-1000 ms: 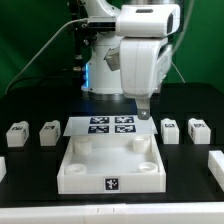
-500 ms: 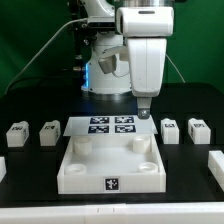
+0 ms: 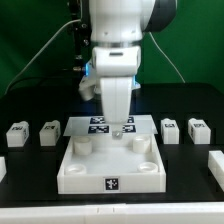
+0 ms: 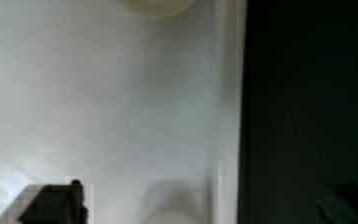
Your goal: Assemble one leg
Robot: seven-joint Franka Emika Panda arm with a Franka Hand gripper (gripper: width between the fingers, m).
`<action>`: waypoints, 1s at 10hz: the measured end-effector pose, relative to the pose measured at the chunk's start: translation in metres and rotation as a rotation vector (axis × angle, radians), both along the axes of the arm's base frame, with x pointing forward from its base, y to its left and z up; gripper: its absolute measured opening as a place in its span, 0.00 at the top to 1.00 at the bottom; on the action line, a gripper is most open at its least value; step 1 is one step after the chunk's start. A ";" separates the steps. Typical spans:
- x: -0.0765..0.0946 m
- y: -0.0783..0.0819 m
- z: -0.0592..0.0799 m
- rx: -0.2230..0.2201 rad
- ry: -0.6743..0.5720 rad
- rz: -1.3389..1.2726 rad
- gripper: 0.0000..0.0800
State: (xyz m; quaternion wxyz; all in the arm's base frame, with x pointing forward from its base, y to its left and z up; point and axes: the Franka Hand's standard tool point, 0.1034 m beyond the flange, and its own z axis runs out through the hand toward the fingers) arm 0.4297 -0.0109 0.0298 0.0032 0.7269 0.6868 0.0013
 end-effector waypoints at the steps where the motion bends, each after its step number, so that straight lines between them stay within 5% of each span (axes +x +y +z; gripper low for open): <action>1: -0.003 -0.003 -0.011 0.005 0.010 -0.014 0.19; 4: -0.003 -0.001 -0.020 0.010 0.021 -0.022 0.19; 7: -0.003 -0.001 -0.020 0.010 0.022 -0.023 0.68; 8: -0.003 -0.001 -0.020 0.010 0.022 -0.023 0.68; 9: -0.003 -0.001 -0.020 0.010 0.022 -0.023 0.92; 10: -0.003 -0.002 -0.020 0.009 0.022 -0.024 0.93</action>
Offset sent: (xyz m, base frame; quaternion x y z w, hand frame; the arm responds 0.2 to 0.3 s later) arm 0.0000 0.0000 0.0000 0.0000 0.0000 0.0000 1.0000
